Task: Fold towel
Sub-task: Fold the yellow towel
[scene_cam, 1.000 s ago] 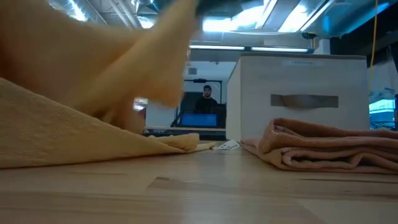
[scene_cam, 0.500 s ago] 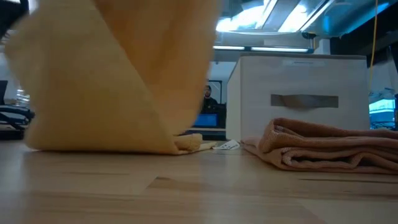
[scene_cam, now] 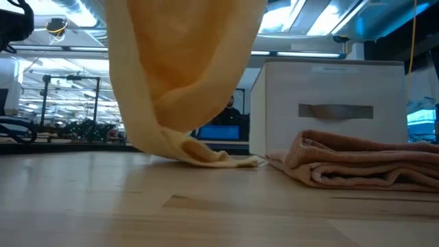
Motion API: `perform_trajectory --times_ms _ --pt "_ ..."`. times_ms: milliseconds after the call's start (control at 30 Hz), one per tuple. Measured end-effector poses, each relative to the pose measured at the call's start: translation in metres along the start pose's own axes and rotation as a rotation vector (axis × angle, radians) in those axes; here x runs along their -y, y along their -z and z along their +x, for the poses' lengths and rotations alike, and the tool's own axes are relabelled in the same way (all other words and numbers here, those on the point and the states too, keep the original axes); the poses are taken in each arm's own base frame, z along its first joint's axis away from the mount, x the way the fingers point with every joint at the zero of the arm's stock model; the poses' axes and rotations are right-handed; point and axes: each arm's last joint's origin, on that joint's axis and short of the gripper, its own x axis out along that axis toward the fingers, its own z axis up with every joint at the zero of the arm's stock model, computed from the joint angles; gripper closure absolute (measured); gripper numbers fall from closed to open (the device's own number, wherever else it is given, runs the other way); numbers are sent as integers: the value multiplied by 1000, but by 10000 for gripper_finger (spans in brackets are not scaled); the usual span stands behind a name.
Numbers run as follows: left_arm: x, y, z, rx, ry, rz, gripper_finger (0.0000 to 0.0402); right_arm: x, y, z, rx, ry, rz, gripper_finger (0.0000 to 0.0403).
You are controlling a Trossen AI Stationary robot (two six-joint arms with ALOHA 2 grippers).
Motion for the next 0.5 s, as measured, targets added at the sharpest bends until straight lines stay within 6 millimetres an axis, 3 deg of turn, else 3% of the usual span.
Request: perform_trajectory --times_ms 233,500 --pt "-3 -7 0 47 5 3 394 -1 0 1 2 -3 1 401" --pt "-19 -58 3 228 -6 61 394 20 -24 4 142 123 44 400"
